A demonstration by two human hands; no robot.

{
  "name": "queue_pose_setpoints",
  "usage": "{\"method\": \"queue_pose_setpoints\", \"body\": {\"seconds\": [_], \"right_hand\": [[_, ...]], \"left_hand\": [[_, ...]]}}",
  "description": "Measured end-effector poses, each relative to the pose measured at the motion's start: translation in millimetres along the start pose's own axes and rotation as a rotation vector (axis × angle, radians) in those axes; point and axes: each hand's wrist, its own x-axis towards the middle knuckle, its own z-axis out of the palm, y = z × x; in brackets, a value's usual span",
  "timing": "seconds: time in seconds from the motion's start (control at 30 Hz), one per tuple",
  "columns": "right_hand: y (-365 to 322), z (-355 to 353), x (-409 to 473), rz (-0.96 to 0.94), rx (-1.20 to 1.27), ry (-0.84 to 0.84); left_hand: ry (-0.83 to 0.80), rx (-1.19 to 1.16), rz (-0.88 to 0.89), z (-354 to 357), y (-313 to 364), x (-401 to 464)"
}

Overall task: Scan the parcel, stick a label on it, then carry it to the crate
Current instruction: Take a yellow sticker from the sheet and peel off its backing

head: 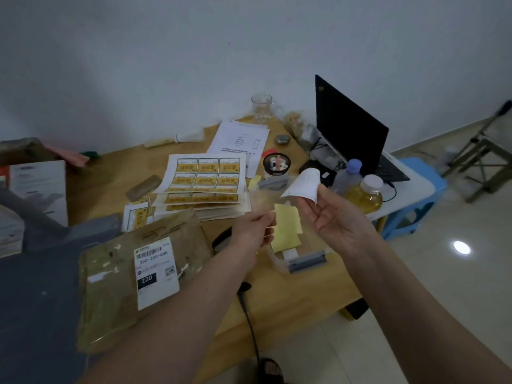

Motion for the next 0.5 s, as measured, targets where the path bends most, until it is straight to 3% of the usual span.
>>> {"method": "queue_pose_setpoints", "body": {"seconds": [0.23,0.37,0.43,0.5], "right_hand": [[-8.8,-17.6,6.8,0.046,0.006,0.011],[-2.3,-18.0,14.1,0.038,-0.012,-0.009],[4.7,-13.5,18.1,0.045,-0.04,-0.009],[14.6,-4.5,21.3,0.019,-0.114,0.0]], "left_hand": [[0.029,0.082,0.037,22.7,-6.5,7.5],[0.15,0.088,0.078,19.3,-1.6,5.6],[0.269,0.143,0.184,10.6,3.8,-0.3],[0.351,0.254,0.401,0.5,8.6,-11.5]]}}
